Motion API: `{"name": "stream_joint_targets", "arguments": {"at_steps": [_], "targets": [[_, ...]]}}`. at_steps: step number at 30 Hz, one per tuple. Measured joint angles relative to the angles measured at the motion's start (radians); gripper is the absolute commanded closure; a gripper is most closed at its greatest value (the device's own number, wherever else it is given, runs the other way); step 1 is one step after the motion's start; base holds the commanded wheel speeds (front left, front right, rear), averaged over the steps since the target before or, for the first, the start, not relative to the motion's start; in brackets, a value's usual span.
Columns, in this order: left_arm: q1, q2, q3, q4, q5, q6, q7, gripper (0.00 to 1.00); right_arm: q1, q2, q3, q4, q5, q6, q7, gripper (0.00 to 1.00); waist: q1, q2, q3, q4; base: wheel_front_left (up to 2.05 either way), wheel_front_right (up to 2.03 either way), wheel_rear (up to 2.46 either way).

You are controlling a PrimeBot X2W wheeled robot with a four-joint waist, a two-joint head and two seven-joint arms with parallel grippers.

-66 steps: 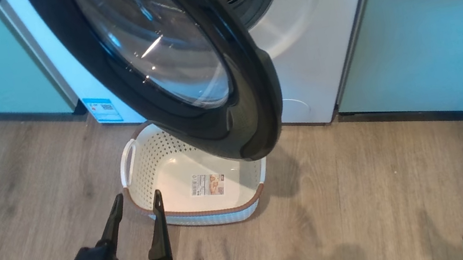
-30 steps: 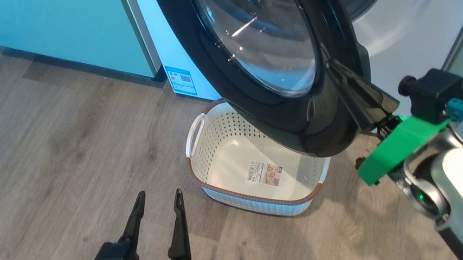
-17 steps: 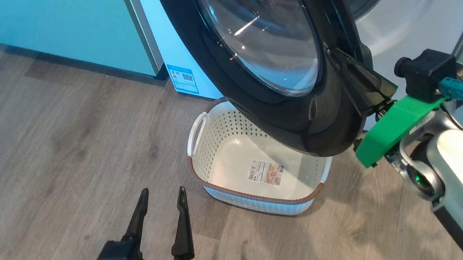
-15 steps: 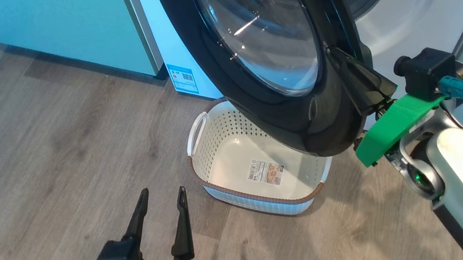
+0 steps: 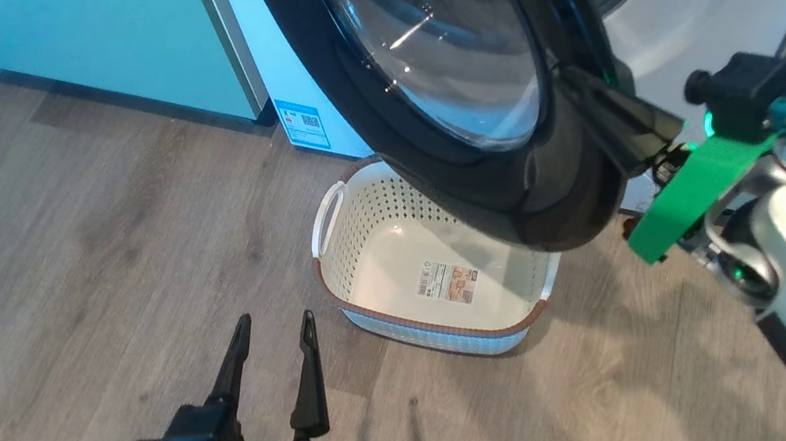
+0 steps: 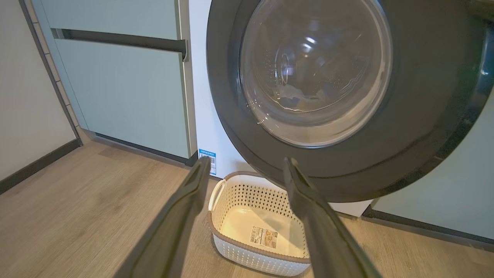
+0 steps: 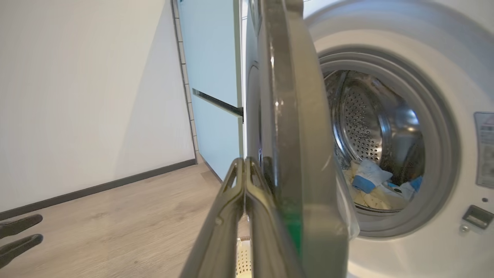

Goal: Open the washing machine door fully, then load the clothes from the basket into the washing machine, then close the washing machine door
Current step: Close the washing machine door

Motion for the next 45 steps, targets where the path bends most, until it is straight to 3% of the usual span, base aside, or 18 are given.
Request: {"name": "stream_joint_targets", "arguments": {"at_steps": [23, 45], "targets": [[-0.079, -0.049, -0.012, 0.002, 0.025, -0.012, -0.001, 0.00, -0.154, -0.103, -0.179, 0.139, -0.035, 0.000, 0.018, 1.00, 0.0001, 0.0000, 0.092, 0.021, 0.00, 0.00, 0.00], [-0.100, -0.137, 0.037, 0.008, 0.090, -0.081, -0.001, 0.00, -0.401, -0.187, -0.208, 0.416, -0.055, 0.000, -0.011, 1.00, 0.0000, 0.0000, 0.159, 0.094, 0.00, 0.00, 0.00]]}}
